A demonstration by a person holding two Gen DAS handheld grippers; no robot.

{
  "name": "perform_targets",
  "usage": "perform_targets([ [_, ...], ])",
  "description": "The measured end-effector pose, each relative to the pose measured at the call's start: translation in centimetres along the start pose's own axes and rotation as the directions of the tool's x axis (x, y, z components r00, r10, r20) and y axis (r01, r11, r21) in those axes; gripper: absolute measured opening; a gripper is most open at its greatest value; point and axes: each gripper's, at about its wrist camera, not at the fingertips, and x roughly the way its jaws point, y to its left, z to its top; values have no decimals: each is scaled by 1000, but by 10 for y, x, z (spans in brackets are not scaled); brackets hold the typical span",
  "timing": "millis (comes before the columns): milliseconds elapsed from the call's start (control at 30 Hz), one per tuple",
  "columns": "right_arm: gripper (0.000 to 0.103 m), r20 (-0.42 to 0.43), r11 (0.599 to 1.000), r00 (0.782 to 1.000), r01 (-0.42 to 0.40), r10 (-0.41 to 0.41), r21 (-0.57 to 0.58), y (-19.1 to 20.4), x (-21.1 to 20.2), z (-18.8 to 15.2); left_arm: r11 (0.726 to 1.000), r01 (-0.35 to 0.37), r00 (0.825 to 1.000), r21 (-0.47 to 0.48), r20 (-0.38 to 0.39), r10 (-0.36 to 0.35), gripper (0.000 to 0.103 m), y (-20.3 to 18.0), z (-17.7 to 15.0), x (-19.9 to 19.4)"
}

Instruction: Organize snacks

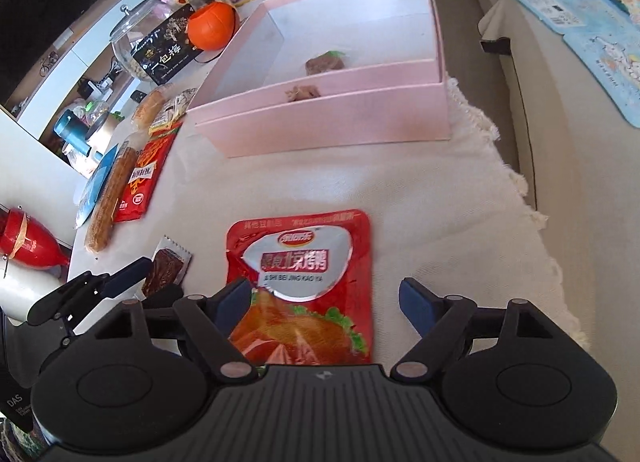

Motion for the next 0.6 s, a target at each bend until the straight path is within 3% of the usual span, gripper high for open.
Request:
perform_targets([
  [167, 103, 11, 992, 993, 116, -115, -53, 33, 21, 0, 1000, 7, 1000, -10, 1, -7, 53, 2, 0, 0],
  [200, 103, 15, 989, 991, 136, -136, -60, 38, 25, 0, 1000, 8, 1000, -11, 3, -8, 53, 3, 0, 0],
  [333, 103, 44, 960, 971, 240, -236, -146, 57, 37, -6, 1000, 7, 1000, -11, 6, -7, 53, 3, -1, 0],
  [433, 103, 52, 952, 966, 258, -253, -166, 58, 37, -8, 1000, 7, 1000, -12, 5, -7, 53, 3, -1, 0],
  [500, 98, 54, 954, 967, 256, -251, -153, 56, 34, -6, 1000, 8, 1000, -13, 5, -8, 53, 3, -1, 0],
  [600, 82, 67, 962, 975, 218, -210, -161, 53, 24, -2, 1000, 9, 1000, -19, 6, -9, 53, 3, -1, 0],
])
